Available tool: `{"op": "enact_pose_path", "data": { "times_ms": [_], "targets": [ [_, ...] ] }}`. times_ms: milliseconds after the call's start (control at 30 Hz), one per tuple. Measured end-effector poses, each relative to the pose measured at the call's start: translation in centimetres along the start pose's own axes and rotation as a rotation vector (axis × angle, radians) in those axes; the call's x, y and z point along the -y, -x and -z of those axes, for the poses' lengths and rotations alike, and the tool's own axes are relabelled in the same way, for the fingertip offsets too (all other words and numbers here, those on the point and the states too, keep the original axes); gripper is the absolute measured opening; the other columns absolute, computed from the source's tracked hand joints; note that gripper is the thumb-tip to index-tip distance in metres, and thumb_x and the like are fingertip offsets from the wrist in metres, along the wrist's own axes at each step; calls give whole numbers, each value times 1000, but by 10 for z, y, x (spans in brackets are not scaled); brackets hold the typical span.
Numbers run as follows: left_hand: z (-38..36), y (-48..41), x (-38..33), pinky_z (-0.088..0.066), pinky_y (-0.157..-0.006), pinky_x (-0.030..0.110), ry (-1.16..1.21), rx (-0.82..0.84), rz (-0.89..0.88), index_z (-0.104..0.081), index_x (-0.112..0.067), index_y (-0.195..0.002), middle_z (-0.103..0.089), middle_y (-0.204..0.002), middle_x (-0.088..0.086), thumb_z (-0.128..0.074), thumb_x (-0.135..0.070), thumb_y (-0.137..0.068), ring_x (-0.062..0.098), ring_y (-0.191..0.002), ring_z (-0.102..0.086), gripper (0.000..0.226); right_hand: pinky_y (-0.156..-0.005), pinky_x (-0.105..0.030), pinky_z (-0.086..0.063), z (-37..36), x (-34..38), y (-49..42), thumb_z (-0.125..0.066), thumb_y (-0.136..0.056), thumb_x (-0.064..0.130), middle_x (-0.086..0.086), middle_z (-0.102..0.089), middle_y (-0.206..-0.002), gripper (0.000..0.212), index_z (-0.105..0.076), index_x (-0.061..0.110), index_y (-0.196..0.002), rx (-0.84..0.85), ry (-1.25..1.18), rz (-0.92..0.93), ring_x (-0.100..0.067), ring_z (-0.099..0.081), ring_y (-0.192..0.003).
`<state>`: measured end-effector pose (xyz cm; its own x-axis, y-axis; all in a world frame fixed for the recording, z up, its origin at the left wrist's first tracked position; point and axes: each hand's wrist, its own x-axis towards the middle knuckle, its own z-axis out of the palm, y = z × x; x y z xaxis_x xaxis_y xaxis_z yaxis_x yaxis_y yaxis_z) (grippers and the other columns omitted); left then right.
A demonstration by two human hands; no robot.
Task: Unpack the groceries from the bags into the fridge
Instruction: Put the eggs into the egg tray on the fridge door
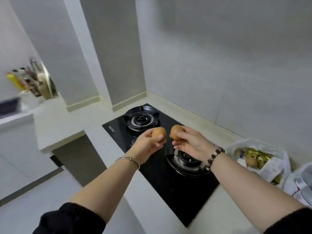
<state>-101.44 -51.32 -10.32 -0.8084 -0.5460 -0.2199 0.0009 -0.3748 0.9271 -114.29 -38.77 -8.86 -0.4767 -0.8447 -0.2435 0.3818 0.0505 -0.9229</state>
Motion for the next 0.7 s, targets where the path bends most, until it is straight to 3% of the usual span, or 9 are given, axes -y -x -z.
{"op": "enact_pose_path", "data": {
  "times_ms": [100,233,400,600,700],
  "targets": [
    [52,52,-30,-46,-74,26,-122,-116,-75,-56,-17,-119,-61,-102,4,-60,-16,-91,15,-88,-59,28,-61,-27,-52,-70,1,-3,-56,-92,9,-16,-61,-99,25,-57,8,-117,143,69,-1,-17,-62,-67],
    [126,132,-63,-39,-76,28,-167,-297,-175,-55,-14,-123,-59,-105,6,-59,-23,-91,14,-89,-52,33,-60,-26,-50,-174,-5,7,-57,-91,10,-16,-61,-98,21,-59,9,-112,308,144,28,-17,-61,-67],
    [210,256,-95,-45,-77,20,-121,-518,-249,-49,-7,-128,-56,-115,10,-61,-20,-90,16,-98,-55,42,-54,-22,-50,-315,-26,44,-61,-89,12,-13,-61,-96,21,-60,9,-110,509,217,84,-19,-60,-71],
    [295,435,-136,-48,-92,29,-143,-739,-365,-48,-3,-130,-55,-118,13,-62,-15,-88,24,-104,-59,46,-64,-27,-49,-491,-52,118,-64,-87,24,-15,-64,-102,34,-58,8,-116,760,261,206,-19,-62,-75],
    [321,516,-157,-50,-88,29,-197,-877,-436,-53,-10,-123,-57,-116,13,-61,-16,-88,25,-103,-60,36,-69,-29,-52,-566,-66,164,-62,-88,29,-16,-63,-104,36,-57,10,-118,855,254,283,-21,-61,-80]
  ]
}}
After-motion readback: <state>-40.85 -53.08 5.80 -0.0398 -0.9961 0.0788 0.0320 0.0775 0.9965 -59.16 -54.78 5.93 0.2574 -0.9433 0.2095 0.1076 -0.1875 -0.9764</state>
